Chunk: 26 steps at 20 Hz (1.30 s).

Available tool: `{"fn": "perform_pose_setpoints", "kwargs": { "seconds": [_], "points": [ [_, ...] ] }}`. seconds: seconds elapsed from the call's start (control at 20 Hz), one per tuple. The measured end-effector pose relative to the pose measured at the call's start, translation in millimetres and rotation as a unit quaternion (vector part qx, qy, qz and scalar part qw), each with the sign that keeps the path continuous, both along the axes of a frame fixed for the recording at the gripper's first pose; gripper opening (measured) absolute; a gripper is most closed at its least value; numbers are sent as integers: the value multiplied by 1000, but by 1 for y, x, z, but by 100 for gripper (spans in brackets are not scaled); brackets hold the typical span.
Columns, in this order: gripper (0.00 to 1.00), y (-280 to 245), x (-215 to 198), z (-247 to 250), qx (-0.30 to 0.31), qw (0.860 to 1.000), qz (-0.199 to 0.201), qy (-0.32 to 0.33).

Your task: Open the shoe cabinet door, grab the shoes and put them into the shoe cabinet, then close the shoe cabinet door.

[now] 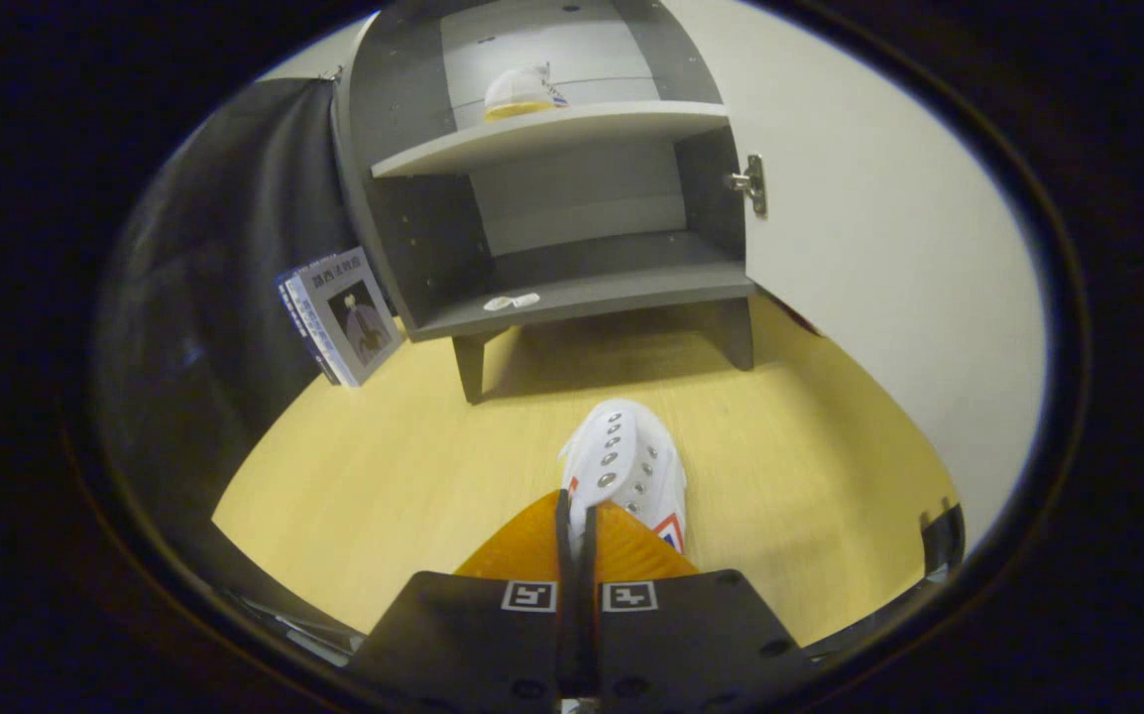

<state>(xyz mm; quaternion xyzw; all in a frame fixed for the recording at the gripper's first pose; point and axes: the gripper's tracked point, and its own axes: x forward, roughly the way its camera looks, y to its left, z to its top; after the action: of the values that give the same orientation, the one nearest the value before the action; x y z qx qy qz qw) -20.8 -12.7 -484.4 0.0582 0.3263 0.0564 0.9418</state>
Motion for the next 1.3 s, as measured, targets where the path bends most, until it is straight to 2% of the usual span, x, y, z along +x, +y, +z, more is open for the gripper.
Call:
{"fn": "perform_pose_setpoints", "kwargs": {
  "seconds": [0.15,0.4,0.55,0.7,0.9,1.05,1.15,1.3],
  "points": [
    [2,2,7,49,13,1000,11,-23],
    [2,11,29,177,6,996,36,-86],
    [2,12,58,249,-16,990,48,-133],
    [2,5,105,287,-41,985,35,-162],
    [2,-1,180,292,-93,981,23,-171],
    [2,-10,234,274,-110,983,6,-149],
    [2,-9,265,263,-106,985,7,-136],
    [2,-6,299,244,-135,983,22,-122]
  ]
}}
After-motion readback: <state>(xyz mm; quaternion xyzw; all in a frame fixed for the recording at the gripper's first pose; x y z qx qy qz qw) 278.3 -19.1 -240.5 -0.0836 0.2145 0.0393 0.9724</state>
